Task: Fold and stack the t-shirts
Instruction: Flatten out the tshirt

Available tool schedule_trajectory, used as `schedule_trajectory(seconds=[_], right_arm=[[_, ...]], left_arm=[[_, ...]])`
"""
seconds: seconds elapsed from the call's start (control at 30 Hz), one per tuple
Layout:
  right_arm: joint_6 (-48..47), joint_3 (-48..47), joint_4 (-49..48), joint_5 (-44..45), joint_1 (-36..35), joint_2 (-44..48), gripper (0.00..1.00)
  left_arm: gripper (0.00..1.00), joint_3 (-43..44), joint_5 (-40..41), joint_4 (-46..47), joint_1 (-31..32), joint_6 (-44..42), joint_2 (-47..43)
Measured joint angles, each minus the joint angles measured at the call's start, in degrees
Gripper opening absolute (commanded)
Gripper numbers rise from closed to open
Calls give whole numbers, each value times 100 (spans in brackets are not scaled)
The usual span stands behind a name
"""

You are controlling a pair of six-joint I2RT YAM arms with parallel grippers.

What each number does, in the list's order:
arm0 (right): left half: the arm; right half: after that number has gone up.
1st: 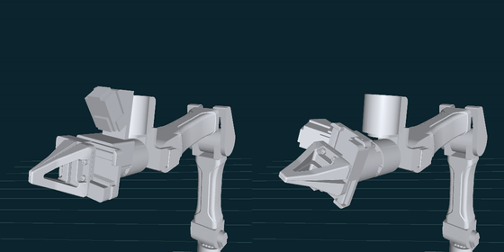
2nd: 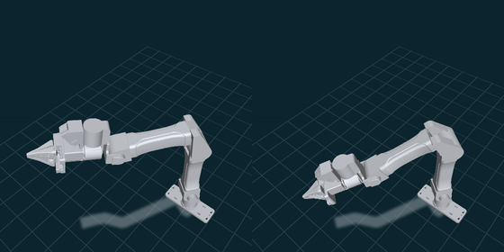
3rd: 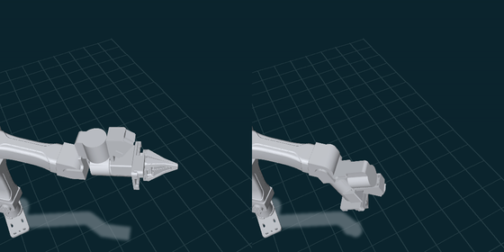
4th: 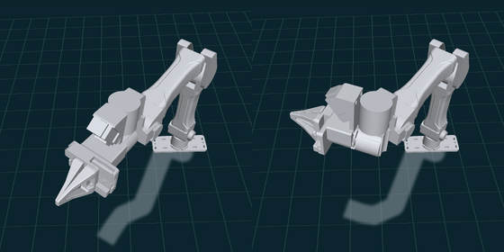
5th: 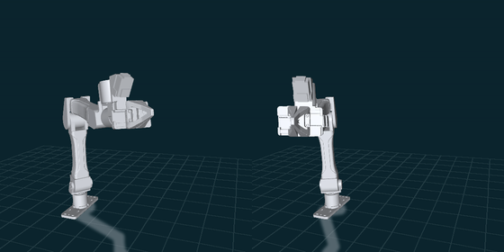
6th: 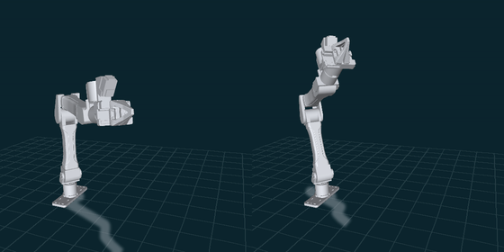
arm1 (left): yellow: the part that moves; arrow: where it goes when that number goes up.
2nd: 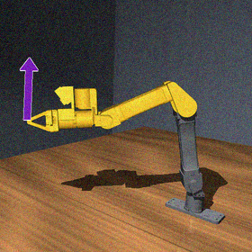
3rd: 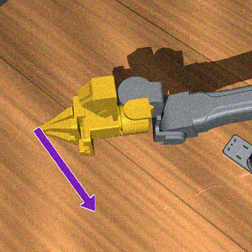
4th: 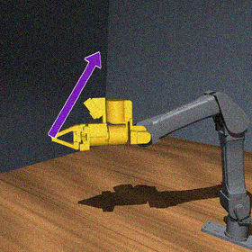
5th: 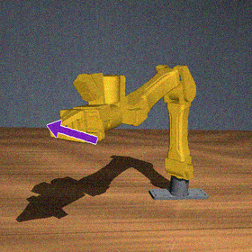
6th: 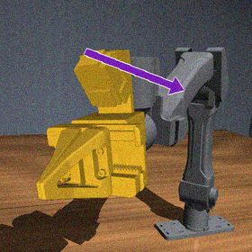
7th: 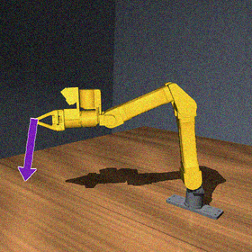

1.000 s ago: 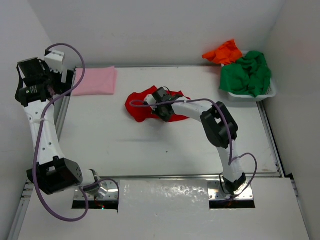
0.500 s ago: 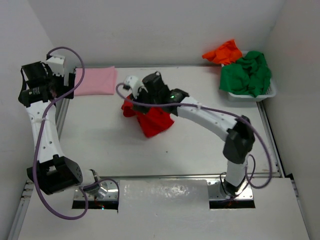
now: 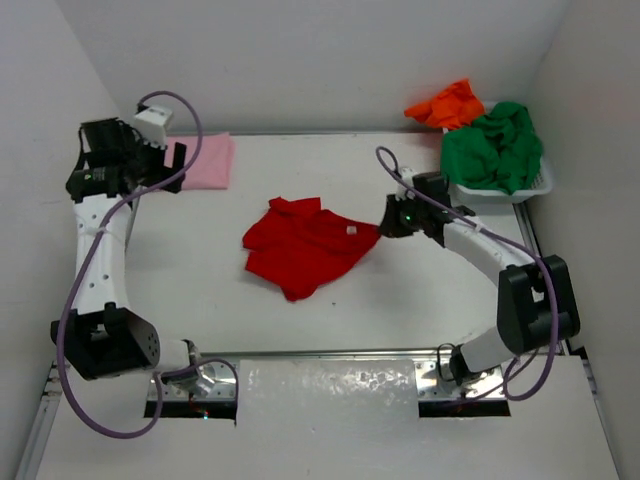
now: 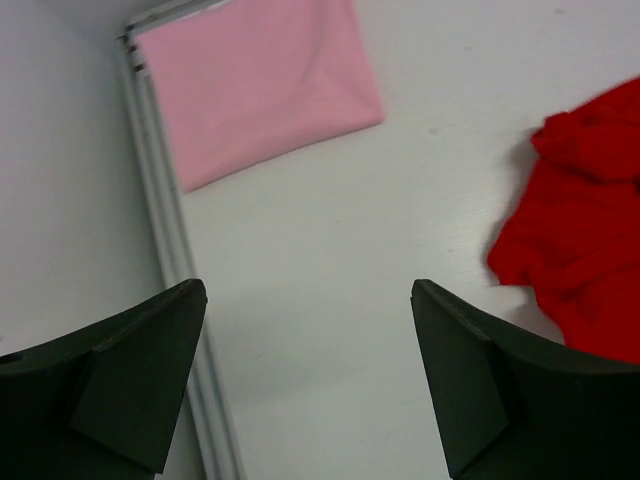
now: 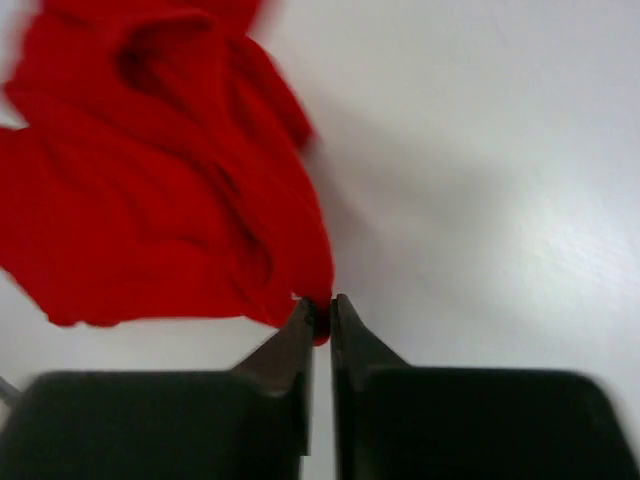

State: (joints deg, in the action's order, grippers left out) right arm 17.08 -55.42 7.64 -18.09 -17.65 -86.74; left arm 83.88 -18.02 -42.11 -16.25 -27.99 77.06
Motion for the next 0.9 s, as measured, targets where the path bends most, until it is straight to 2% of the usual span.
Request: schedule_trajectory(seconds=[0.03, 0.07, 0.1, 0.2, 0.27, 0.3, 0.43, 0.47, 0.5, 0.53, 0.57, 0.63, 0.67, 0.77, 0.9], right_arm=[[22, 256, 195, 127, 225, 11, 36], [72, 400, 376, 179, 527, 11, 47], [142, 463, 546, 240, 962, 2, 66], [199, 212, 872, 693, 2127, -114, 74], [17, -205, 1119, 1272, 2107, -170, 73], [-109, -389, 1185, 1497, 1790, -170, 71], [-748, -1156, 1029, 1943, -671, -280, 10], [-896, -1349, 942, 1930, -1386, -389, 8], [-1010, -1513, 890, 1910, -1908, -520, 14], [-1121, -1744, 920, 1906, -2437, -745, 27], [-1193, -1989, 927, 1899, -2848, -1001, 52], [-1419, -2660, 1058, 1880, -3484, -1749, 65], [-1532, -3012, 1102, 1871, -3698, -2155, 74], [-1746, -4050, 1419, 1945, -4103, -3327, 74], [-1753, -5582, 2006, 2321, -4221, -4804, 69]], left_arm=[[82, -42, -13, 11, 190, -4, 0], [82, -96, -24, 22, 380, -17, 0], [81, -160, -37, 28, 544, -24, 2], [80, -291, -109, -11, 944, -68, 48], [80, -326, -120, -55, 1051, -131, 111], [81, -348, -118, -72, 1058, -160, 133], [82, -623, -37, -50, 1040, -177, 138], [82, -721, 0, -28, 1001, -149, 138], [82, -824, 28, -17, 966, -111, 138], [82, -942, 35, 11, 866, -52, 136], [82, -1038, 31, 26, 726, 0, 133], [82, -1167, 66, 42, 339, 105, 133], [82, -1207, 111, 55, 131, 138, 133], [82, -1364, 387, 164, -289, 162, 85], [82, -1567, 494, 101, -317, 151, -13]])
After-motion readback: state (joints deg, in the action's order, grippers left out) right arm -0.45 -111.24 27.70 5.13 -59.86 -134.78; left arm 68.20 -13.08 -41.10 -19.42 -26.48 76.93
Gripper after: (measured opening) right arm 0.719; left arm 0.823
